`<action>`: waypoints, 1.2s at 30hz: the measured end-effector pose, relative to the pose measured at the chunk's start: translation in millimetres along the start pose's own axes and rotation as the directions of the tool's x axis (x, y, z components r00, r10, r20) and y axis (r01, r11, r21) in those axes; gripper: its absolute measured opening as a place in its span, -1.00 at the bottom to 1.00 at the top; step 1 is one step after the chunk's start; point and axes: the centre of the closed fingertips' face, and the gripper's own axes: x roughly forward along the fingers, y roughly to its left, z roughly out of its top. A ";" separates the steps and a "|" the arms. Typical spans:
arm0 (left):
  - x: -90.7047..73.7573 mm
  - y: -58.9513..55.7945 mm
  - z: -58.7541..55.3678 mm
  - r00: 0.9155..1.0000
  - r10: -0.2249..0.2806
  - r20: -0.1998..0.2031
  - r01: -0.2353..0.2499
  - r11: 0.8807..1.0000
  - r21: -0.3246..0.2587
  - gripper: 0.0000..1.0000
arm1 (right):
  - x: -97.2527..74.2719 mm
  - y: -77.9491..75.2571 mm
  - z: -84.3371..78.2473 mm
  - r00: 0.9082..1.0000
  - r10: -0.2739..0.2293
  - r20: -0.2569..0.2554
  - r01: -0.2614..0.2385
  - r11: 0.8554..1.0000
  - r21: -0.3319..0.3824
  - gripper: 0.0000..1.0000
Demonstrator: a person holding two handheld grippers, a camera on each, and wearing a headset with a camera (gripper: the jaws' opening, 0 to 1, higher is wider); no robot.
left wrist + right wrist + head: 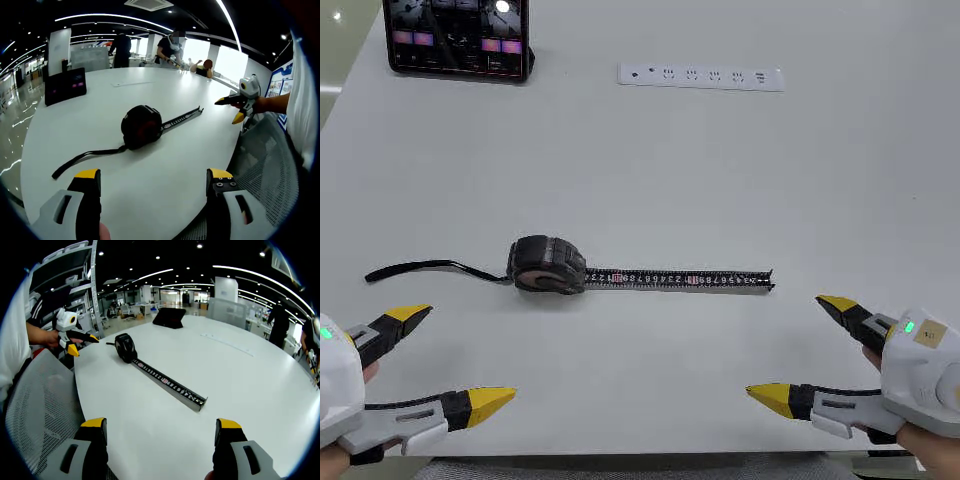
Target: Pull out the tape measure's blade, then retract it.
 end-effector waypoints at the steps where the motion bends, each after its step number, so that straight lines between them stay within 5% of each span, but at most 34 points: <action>1: 0.1 0.2 -0.5 1.000 0.000 -0.001 0.000 1.000 -0.003 0.68 | 0.1 0.1 -0.7 1.000 0.000 -0.003 0.000 1.000 -0.001 0.76; 36: 25.1 -0.8 17.2 1.000 -0.026 0.006 0.026 1.000 0.010 0.66 | 4.9 -15.0 4.1 1.000 0.008 -0.014 -0.009 1.000 -0.026 0.74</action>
